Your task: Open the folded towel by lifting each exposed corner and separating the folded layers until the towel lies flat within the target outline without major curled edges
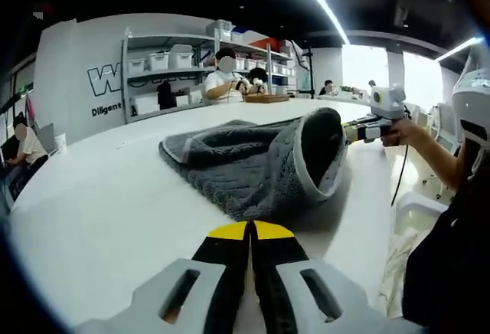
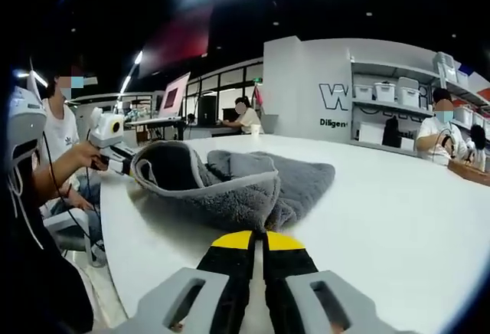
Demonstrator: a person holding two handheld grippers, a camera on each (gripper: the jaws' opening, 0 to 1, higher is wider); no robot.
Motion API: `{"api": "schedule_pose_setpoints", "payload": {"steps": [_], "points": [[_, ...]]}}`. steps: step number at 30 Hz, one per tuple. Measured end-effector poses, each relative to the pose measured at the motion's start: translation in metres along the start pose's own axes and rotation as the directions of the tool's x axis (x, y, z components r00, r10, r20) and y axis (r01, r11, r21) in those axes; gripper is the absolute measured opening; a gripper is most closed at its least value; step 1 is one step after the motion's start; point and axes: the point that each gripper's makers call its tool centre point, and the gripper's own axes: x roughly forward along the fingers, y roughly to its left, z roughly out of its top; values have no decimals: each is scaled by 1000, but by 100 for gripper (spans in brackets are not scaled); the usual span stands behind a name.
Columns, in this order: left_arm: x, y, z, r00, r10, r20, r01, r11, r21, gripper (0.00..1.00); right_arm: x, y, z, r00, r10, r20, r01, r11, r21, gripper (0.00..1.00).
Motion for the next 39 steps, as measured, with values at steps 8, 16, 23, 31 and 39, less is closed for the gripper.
{"api": "schedule_pose_setpoints", "payload": {"steps": [8,16,23,31,39], "points": [[-1,-4,26,997,-23,71,24,1000,-3,0,-6,-7,12,999,-35,21,36,999,-29,0],[5,-19,37,994,-65,91,65,998,10,0,-6,2,39,996,-7,89,12,998,-54,0],[-1,-26,50,992,-67,110,62,997,46,1,2,6,53,994,2,106,4,999,-51,6],[-6,-43,62,987,-102,124,90,991,102,6,14,7,51,997,-3,79,2,1000,11,14],[3,-45,55,989,-105,103,93,989,111,9,23,12,49,999,-3,43,3,1000,0,26]]}}
